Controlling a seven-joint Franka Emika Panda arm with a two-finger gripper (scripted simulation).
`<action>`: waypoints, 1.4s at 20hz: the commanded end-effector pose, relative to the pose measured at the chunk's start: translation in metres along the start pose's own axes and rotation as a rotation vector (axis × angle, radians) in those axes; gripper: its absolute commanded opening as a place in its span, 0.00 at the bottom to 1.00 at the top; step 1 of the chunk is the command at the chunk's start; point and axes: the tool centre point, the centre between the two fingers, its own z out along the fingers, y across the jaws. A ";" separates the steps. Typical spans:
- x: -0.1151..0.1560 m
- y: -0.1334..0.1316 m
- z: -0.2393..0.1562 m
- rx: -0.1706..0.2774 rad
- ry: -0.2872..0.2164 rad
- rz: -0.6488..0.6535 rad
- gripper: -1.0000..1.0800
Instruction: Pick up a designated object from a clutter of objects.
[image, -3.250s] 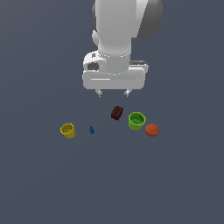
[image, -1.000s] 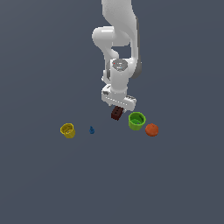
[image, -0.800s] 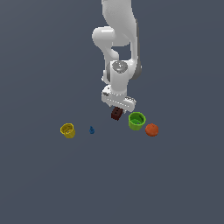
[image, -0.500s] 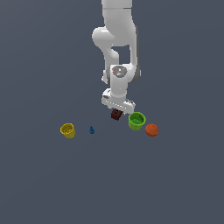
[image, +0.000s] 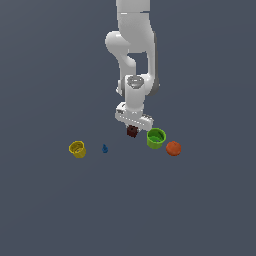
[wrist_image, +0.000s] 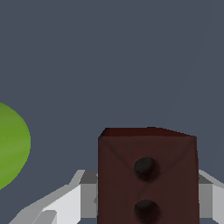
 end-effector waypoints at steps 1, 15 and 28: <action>-0.005 -0.003 0.013 -0.011 -0.023 -0.001 0.00; 0.000 -0.004 -0.007 0.000 0.000 0.002 0.00; -0.007 -0.038 -0.067 -0.003 -0.003 0.001 0.00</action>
